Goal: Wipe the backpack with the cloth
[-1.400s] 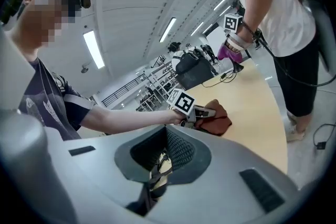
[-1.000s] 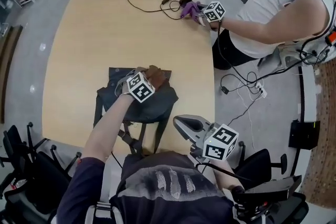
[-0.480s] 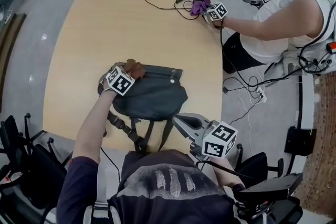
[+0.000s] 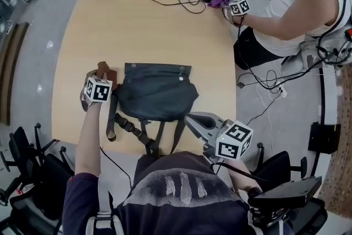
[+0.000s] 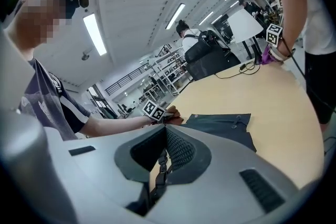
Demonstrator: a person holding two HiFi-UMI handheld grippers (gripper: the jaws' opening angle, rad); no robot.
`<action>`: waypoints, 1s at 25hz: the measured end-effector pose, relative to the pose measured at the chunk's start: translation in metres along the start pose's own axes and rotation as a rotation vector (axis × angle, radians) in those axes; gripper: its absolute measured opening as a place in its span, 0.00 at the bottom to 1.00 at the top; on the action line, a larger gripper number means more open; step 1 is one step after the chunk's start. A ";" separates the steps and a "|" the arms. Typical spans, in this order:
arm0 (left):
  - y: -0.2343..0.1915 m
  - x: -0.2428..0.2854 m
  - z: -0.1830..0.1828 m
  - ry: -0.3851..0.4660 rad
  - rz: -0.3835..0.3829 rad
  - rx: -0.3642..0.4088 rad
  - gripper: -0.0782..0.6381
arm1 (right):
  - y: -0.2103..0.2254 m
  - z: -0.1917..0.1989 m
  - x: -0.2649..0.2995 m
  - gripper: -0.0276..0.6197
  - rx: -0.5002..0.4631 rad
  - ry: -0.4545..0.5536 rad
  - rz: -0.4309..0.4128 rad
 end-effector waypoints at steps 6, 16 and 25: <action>0.011 -0.041 0.012 0.005 -0.017 -0.128 0.19 | 0.000 0.003 -0.001 0.05 0.015 0.012 -0.037; 0.100 -0.025 -0.016 -0.045 0.111 -0.081 0.19 | 0.001 0.004 -0.039 0.05 0.012 0.053 -0.053; 0.199 -0.010 -0.083 -0.042 0.290 0.011 0.19 | 0.022 0.007 -0.095 0.05 0.048 0.111 -0.016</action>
Point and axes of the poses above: the fingertips, and each gripper's own axes: x forward along the fingers, y to its right, z out of its underside, the point moved 9 cm from there along -x, backward along the fingers, and after that the axes turned 12 degrees about y, right-handed, at the moved point
